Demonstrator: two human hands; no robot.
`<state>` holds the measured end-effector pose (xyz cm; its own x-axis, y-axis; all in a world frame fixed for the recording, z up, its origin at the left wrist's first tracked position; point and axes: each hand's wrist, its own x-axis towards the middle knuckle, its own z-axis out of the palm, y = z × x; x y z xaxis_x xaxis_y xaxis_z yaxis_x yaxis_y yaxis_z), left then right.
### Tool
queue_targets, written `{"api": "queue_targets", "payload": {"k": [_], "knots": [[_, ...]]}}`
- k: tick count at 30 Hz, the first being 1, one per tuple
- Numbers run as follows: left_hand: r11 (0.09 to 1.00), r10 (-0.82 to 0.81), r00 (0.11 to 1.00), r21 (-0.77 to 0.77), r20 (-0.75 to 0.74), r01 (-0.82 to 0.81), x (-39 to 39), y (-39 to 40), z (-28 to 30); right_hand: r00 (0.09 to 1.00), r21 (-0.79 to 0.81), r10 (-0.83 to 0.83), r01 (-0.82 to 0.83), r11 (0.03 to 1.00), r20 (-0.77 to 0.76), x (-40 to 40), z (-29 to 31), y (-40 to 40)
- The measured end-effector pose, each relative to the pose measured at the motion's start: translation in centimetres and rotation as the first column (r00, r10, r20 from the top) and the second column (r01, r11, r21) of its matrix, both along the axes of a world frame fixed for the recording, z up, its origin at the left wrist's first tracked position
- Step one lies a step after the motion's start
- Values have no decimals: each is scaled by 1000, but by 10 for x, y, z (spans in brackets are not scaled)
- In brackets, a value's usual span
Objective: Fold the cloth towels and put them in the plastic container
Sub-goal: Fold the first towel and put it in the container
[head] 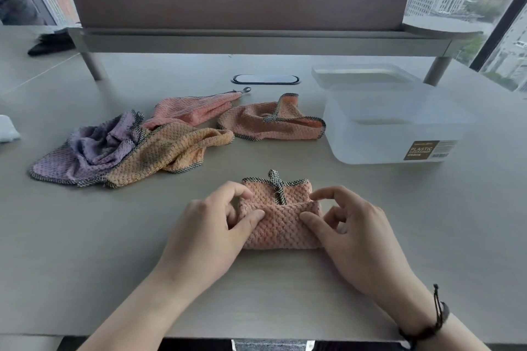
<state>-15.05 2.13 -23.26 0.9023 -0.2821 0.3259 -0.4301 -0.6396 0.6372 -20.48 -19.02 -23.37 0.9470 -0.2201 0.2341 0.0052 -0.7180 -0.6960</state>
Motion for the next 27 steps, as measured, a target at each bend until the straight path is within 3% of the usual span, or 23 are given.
{"api": "queue_targets", "payload": {"k": [6,9,12,15,18,27], "knots": [[987,26,983,150,184,-54,-4,0,-3,1000,-137,-14,10,990,-27,2,-2,2],[977,-124,950,202,287,66,-4,6,-6,1000,-138,31,-31,990,-3,1,-1,2],[912,-346,920,295,184,284,-8,13,-9,997,-204,76,-70,977,21,-3,-2,-1],[885,-392,918,293,52,361,-12,18,-9,982,-376,174,-191,907,-81,-10,0,-7],[900,-380,925,232,4,368,-12,21,-5,962,-435,231,-271,859,-143,-16,1,-14],[951,-276,961,149,12,271,-16,18,2,973,-489,229,-187,852,27,-21,-1,-13]]}}
